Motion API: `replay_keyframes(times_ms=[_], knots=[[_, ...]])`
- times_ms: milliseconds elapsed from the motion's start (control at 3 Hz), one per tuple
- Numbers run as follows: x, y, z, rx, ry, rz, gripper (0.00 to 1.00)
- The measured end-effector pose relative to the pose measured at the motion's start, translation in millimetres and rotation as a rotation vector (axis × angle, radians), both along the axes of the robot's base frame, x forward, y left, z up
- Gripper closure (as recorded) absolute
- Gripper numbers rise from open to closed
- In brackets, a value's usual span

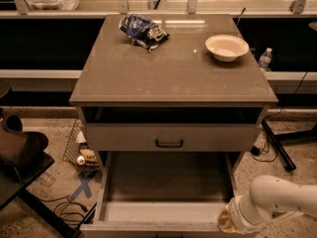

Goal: Open middle drawer

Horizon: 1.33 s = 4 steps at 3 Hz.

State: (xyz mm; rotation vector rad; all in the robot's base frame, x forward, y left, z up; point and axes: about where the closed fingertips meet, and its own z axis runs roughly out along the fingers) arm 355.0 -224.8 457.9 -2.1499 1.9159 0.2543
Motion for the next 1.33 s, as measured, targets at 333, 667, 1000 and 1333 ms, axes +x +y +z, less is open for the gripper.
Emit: replay_keyframes(times_ms=[333, 667, 1000, 1333], knots=[[3, 7, -4, 0.007, 0.010, 0.006, 1.00], [3, 7, -4, 0.007, 0.010, 0.006, 1.00], [9, 0, 6, -0.016, 0.002, -0.002, 1.00], [33, -18, 28, -0.047, -0.042, -0.033, 1.00]])
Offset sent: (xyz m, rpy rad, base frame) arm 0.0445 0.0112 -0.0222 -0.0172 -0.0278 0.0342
